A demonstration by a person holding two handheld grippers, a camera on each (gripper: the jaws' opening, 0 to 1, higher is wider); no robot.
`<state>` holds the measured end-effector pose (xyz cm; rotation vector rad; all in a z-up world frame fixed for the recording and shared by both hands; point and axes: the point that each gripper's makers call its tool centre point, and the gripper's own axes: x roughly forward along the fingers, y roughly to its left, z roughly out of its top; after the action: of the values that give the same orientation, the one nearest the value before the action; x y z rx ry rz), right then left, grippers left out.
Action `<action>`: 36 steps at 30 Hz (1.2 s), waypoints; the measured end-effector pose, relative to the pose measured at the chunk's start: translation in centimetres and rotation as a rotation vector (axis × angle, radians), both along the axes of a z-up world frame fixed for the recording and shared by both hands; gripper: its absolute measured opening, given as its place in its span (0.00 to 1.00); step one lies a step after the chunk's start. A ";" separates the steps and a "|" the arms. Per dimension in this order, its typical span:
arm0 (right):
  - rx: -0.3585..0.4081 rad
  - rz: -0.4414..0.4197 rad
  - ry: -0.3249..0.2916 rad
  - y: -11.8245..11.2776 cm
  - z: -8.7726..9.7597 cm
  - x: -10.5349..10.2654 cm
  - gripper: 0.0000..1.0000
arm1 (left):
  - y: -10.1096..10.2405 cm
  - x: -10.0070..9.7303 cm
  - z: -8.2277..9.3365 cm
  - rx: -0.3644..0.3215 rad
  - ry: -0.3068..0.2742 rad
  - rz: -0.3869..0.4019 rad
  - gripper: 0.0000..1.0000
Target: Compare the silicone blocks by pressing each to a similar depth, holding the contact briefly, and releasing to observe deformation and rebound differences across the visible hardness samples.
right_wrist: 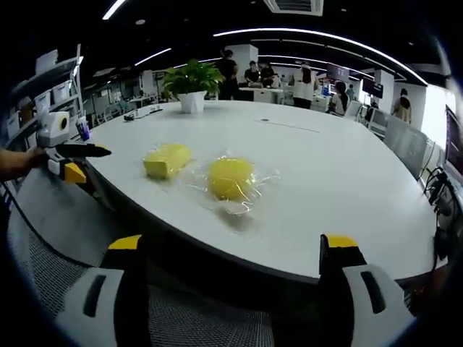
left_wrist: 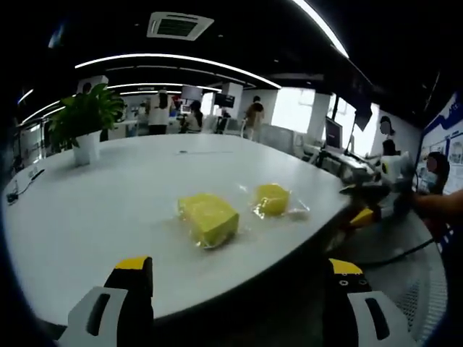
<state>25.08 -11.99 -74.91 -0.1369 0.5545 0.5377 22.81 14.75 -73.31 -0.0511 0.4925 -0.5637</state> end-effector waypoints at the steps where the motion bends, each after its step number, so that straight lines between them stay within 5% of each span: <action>1: -0.003 0.005 0.002 0.0 -0.1 0.0 0.89 | 0.1 0.0 0.0 0.001 0.000 0.003 1.00; 36: 0.019 0.015 -0.003 0.5 0.1 -0.2 0.96 | 0.9 0.6 0.0 -0.017 -0.010 0.053 1.00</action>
<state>24.89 -11.53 -74.85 -0.1234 0.5456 0.5570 23.36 15.62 -73.31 -0.0779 0.4757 -0.5160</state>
